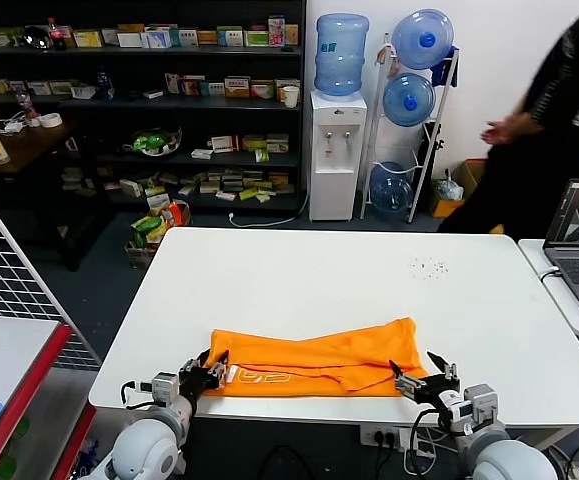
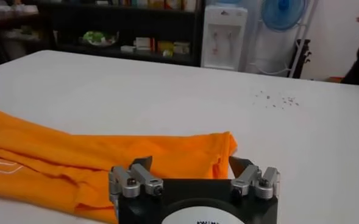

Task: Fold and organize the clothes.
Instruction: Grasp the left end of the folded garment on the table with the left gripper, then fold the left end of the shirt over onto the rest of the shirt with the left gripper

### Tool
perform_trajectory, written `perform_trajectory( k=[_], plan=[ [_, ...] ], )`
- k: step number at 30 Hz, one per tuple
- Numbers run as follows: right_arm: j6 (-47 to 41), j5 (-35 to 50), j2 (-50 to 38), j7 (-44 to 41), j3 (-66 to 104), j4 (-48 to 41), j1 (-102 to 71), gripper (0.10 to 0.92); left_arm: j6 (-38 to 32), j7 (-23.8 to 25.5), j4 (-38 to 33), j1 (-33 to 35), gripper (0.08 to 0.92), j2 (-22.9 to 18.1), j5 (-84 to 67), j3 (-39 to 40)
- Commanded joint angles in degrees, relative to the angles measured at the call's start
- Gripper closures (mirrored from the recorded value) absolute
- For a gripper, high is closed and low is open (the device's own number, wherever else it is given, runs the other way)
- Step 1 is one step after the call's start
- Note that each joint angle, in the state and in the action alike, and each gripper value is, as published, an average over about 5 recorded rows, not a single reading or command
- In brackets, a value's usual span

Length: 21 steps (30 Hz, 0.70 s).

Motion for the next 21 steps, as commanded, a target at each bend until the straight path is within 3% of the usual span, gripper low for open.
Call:
perform_trajectory(
  k=[1,7,11,17,21],
  plan=[
    [0.6,-0.3,0.4,0.1,0.1,0.7,-0.7,0.203,-1.1,0.4,1.1,-0.2,0.616,0.0,1.0,-0.1],
    [3.3,-1.5,1.3,0.7,0.1,0.6,-0.5,0.203,-2.0,-1.0,2.1,-1.0,0.780,2.1,2.9,-1.6],
    [4.7,-1.9,1.9,1.4,0.4,0.7,-0.3,0.203,-1.7,-2.3,3.7,-1.9,0.868,6.6,3.3,-4.3],
    [6.6,-4.2,3.1,1.5,0.1,-0.2,0.5,0.203,-1.3,-2.8,5.1,-3.0,0.876,15.9,3.5,-8.1],
    [8.1,-6.6,3.9,1.4,-0.5,-2.1,1.2,0.203,-0.4,-3.4,3.1,-2.9,0.876,19.4,0.9,-10.0]
  ],
)
